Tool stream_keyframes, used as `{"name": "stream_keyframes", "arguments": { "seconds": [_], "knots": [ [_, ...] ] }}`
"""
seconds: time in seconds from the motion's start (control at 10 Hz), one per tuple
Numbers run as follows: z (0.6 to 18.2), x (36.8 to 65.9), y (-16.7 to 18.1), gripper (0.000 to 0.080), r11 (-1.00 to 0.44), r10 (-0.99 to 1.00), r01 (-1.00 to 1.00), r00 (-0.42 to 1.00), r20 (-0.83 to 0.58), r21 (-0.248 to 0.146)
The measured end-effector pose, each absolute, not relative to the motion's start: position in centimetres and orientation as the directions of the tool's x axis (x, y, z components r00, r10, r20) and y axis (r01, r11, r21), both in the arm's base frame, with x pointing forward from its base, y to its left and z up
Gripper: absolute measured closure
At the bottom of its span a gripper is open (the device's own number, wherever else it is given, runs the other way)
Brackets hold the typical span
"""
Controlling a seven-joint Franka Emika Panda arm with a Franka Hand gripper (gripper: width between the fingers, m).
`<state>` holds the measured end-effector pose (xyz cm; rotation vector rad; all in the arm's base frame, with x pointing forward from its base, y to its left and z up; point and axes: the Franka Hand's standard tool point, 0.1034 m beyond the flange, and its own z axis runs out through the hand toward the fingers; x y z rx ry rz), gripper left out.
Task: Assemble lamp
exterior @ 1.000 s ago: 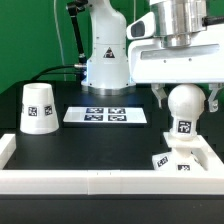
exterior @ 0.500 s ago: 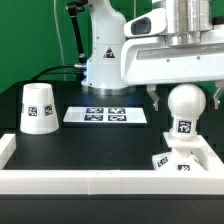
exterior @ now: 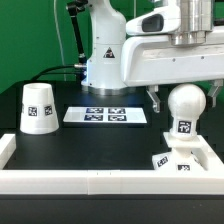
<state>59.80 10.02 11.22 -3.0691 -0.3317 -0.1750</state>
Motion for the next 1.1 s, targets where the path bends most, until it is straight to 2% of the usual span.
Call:
{"name": "stream_keyframes", "arguments": {
  "seconds": [0.3,0.6,0.8,1.1],
  "knots": [
    [11.49,60.11,9.92,0.01,-0.901,0.431,0.433,0.895,0.116,0.011],
    [11.36,59.96,9.87,0.01,-0.804,0.593,0.593,0.799,0.096,0.033],
    [10.95,59.52,9.75,0.01,-0.728,0.685,0.685,0.725,0.072,0.034],
    [10.93,59.52,9.64,0.01,-0.563,0.827,0.824,0.561,0.038,0.069]
  ]
}}
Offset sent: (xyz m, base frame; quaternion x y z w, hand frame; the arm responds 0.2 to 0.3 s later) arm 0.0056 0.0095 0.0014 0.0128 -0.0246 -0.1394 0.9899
